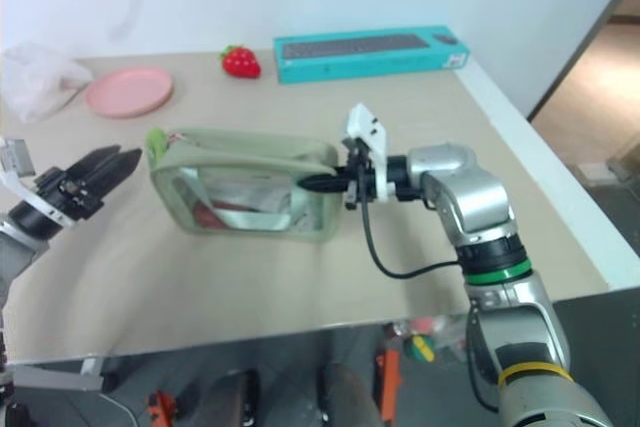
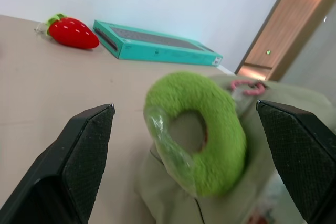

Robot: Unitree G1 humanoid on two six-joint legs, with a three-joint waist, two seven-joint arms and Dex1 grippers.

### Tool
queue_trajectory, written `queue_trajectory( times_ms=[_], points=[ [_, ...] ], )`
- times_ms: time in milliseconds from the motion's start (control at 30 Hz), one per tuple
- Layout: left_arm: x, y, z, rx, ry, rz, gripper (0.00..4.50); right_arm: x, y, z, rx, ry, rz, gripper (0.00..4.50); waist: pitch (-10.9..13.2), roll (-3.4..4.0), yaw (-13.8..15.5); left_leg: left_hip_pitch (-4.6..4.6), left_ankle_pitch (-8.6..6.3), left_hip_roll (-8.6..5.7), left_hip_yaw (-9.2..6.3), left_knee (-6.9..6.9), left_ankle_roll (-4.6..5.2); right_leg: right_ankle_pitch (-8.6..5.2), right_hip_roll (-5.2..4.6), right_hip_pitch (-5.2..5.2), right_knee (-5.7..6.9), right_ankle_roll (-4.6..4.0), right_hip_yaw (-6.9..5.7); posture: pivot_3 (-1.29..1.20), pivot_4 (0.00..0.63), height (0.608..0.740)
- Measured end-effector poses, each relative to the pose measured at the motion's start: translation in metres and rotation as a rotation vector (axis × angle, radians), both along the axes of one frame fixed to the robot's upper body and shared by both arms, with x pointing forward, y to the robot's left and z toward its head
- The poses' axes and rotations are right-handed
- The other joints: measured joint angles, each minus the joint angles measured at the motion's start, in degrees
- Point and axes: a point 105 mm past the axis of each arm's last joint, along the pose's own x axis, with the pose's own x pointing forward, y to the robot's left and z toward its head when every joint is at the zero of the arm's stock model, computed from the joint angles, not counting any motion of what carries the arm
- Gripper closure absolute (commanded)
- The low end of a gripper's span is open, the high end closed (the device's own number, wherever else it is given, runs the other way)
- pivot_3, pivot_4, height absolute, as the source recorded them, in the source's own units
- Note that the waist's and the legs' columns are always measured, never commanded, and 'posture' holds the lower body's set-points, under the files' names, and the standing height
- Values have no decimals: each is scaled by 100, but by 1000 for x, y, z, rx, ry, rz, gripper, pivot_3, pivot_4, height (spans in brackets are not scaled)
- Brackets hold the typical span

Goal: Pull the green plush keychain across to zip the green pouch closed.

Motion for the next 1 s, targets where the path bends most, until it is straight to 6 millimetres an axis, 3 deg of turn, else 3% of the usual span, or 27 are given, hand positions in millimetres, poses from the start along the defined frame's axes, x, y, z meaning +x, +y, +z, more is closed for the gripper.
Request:
queue_trajectory(
  times_ms=[167, 467, 600, 900, 933, 1000],
  points=[
    [9, 5, -12, -52, 49, 39, 0, -2, 0, -2, 11, 8, -5, 4419, -1, -2, 2, 0, 0, 1, -2, -1, 0, 0, 1, 0, 0, 0, -1, 0, 150, 740],
    [16, -7, -30, -65, 137, 6, 0, -3, -1, -4, 15, 13, -21, 4419, -2, -3, 3, 0, 0, 1, -1, 2, 0, 6, 3, 1, 0, 0, 0, 0, 150, 740],
    [25, -14, -29, -72, 148, -8, 1086, -3, -1, -4, 16, 12, -29, 4500, -2, -4, 3, 0, 0, 1, -1, 3, 0, 6, 5, 1, 0, 1, 2, 0, 150, 740],
    [26, -18, -23, -82, 125, -30, 4260, -2, -1, -4, 22, 15, -32, 4500, -3, -4, 2, 1, 0, 2, -1, 2, 0, 7, 6, 1, 0, 2, 4, 0, 150, 740],
    [25, -18, -22, -85, 120, -33, 4468, -2, -1, -4, 22, 15, -32, 4500, -3, -4, 2, 0, 0, 2, -1, 3, 0, 7, 6, 1, 0, 2, 4, 0, 150, 740],
    [24, -19, -15, -99, 94, -45, 4468, -3, -1, -4, 22, 16, -32, 4500, -3, -4, 2, 0, 0, 2, -1, 3, 0, 7, 6, 1, 0, 2, 3, 0, 150, 740]
  ],
)
